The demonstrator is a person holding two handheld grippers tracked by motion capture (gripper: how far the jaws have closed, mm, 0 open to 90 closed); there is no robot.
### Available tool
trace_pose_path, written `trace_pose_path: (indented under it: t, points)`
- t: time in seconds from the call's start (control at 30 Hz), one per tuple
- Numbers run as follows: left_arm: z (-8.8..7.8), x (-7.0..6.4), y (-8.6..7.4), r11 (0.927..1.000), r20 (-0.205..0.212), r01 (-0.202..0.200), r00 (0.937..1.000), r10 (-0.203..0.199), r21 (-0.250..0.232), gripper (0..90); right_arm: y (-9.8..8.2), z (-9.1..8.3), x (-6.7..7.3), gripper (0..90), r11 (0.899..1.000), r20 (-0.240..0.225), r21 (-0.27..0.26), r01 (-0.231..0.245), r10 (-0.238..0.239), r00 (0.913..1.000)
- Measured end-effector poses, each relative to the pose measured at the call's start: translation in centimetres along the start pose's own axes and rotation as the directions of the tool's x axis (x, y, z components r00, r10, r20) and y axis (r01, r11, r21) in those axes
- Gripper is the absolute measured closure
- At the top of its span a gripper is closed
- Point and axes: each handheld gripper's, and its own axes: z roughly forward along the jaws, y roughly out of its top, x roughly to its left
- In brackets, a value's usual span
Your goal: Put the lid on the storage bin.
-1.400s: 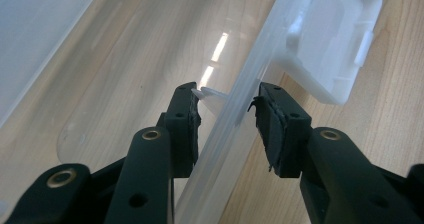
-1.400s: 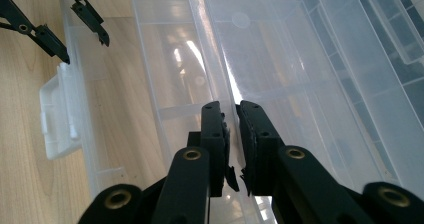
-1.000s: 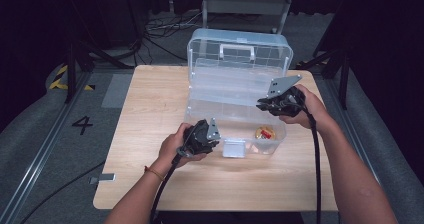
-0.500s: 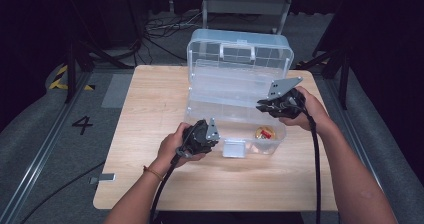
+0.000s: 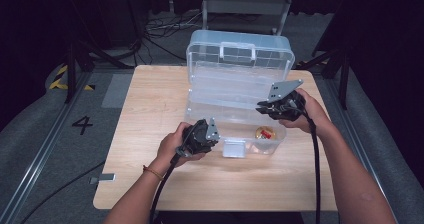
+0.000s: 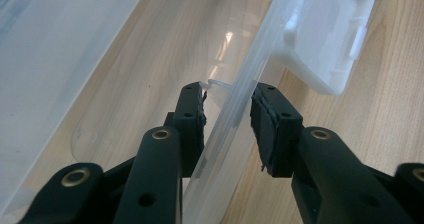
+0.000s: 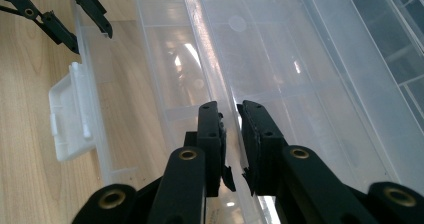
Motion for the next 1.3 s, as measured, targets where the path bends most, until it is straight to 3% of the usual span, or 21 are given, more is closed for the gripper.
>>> trace_pose_path:
  t: [0.33, 0.5, 0.7, 0.9, 1.03, 1.1, 1.13, 1.27, 1.3]
  points:
    - [-0.7, -0.1, 0.1, 0.9998, -0.016, -0.017, 0.9997, 0.017, -0.013, 65.6, -0.2, 0.0, 0.0, 79.0, 1.000, 0.004, -0.011, -0.007, 0.007, 1.0000]
    - [-2.1, 0.2, 0.1, 0.9961, -0.004, -0.006, 1.0000, 0.006, -0.089, 66.7, -0.3, 0.1, 0.0, 78.8, 1.000, 0.000, -0.019, -0.011, 0.011, 0.9999]
    - [-3.0, 0.6, -0.4, 0.9944, -0.018, 0.001, 0.9998, -0.003, -0.106, 67.9, -0.3, 0.1, 0.0, 78.7, 1.000, -0.001, -0.023, -0.016, 0.016, 0.9999]
    - [-4.4, 1.5, -1.5, 0.9832, -0.008, 0.045, 0.9988, -0.047, -0.177, 75.0, -0.4, 0.1, 0.1, 78.7, 1.000, -0.001, -0.026, -0.018, 0.018, 0.9998]
    - [-4.9, 2.0, -2.0, 0.9791, -0.013, 0.063, 0.9977, -0.067, -0.193, 83.2, -0.5, 0.1, 0.1, 78.6, 0.999, -0.003, -0.034, -0.023, 0.023, 0.9997]
    - [-5.4, 2.7, -2.6, 0.9713, -0.015, 0.098, 0.9945, -0.104, -0.217, 84.3, -0.6, 0.1, 0.1, 78.5, 0.999, -0.006, -0.038, -0.026, 0.026, 0.9996]
    - [-5.4, 2.7, -2.6, 0.9713, -0.015, 0.098, 0.9945, -0.104, -0.217, 84.3, -0.6, 0.1, 0.1, 78.5, 0.999, -0.006, -0.038, -0.026, 0.026, 0.9996]
    - [-6.0, 3.9, -3.7, 0.9563, -0.057, 0.157, 0.9828, -0.176, -0.247, 84.7, -0.6, 0.1, 0.2, 78.5, 0.999, -0.007, -0.040, -0.029, 0.029, 0.9996]
    - [-6.0, 3.9, -3.7, 0.9563, -0.057, 0.157, 0.9828, -0.176, -0.247, 85.4, -0.6, 0.1, 0.2, 78.5, 0.999, -0.007, -0.040, -0.029, 0.029, 0.9996]
